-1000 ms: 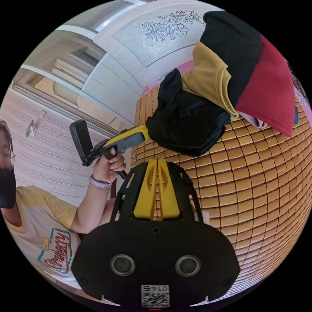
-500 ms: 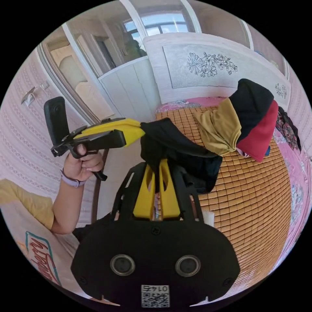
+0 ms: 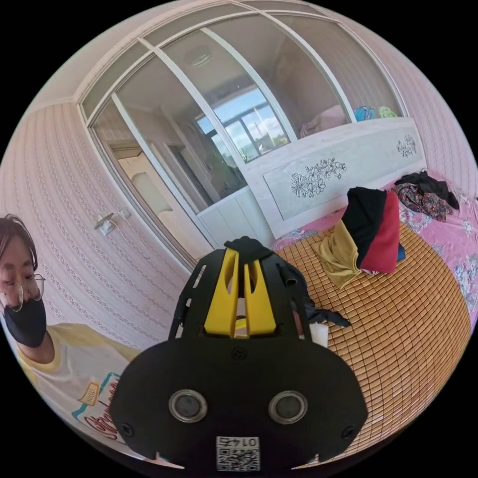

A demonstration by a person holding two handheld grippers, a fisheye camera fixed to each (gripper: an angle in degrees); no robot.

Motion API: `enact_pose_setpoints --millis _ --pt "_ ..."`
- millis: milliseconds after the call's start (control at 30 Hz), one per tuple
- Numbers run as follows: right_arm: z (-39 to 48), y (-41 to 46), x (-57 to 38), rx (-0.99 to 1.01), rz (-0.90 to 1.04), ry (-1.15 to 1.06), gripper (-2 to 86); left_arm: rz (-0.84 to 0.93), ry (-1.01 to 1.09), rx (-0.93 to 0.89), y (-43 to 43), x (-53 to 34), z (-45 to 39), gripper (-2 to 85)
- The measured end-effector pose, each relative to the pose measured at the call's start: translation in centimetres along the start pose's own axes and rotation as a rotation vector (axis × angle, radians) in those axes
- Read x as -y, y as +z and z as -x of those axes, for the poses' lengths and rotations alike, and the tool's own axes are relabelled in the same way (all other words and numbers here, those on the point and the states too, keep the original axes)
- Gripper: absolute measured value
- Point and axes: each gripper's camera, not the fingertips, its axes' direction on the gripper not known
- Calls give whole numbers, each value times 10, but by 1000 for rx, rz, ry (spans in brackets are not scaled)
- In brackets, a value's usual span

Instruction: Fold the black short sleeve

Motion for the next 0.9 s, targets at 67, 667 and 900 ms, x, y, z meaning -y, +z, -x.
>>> enact_pose_setpoints --millis 67,667,900 --pt "29 -43 -2 -18 -62 -48 -4 19 -4 -135 17 7 -17 152" --pt "119 -394 -53 -510 -358 -173 -3 -167 423 -243 14 91 -222 -10" --pt "116 -499 -134 -514 -408 -138 -3 -303 485 -96 -38 157 -226 -10"
